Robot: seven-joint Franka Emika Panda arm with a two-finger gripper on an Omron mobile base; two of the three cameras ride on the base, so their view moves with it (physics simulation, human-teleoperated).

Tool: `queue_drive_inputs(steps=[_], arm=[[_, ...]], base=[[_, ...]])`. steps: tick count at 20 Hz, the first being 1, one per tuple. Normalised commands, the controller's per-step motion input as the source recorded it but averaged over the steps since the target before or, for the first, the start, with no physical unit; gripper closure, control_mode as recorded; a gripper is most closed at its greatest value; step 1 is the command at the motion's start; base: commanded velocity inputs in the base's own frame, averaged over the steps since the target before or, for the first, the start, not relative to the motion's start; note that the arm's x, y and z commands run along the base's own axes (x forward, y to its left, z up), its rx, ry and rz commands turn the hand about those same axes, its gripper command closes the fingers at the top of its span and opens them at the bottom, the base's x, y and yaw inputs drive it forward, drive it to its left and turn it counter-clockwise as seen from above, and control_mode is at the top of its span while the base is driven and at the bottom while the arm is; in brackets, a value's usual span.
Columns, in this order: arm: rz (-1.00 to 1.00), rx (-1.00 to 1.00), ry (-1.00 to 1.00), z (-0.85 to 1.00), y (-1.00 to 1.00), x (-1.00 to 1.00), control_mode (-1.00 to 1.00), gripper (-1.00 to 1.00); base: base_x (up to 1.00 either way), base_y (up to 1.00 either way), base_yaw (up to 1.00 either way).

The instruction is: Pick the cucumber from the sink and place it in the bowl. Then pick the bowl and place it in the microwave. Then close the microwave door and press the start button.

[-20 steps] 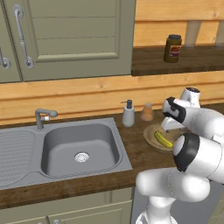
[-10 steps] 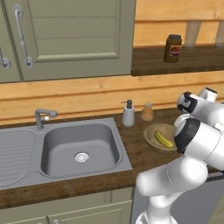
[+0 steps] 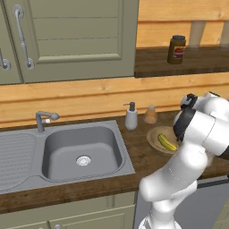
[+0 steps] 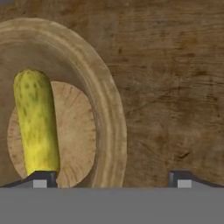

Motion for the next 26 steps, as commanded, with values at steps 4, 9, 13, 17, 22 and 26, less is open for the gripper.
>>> queue_drive_inputs(steps=[4, 9, 13, 17, 22, 26], arm=[[-0.01, 0.0, 0.0, -0.39, 0.07, 0.02, -1.0, -1.0], [-0.01, 0.0, 0.06, -0.38, 0.13, 0.0, -1.0, 1.0], [-0.01, 0.0, 0.03, -0.14, 0.39, 0.0, -1.0, 1.0], [0.0, 0.0, 0.0, -0.01, 0.17, -0.07, -1.0, 1.0], [-0.1, 0.05, 0.0, 0.17, 0.01, -0.4, -1.0, 1.0], [-0.25, 0.08, 0.03, 0.18, 0.09, -0.36, -1.0, 1.0]], base=[[0.0, 0.0, 0.0], [0.0, 0.0, 0.0], [0.0, 0.0, 0.0], [0.0, 0.0, 0.0], [0.0, 0.0, 0.0], [0.0, 0.0, 0.0]])
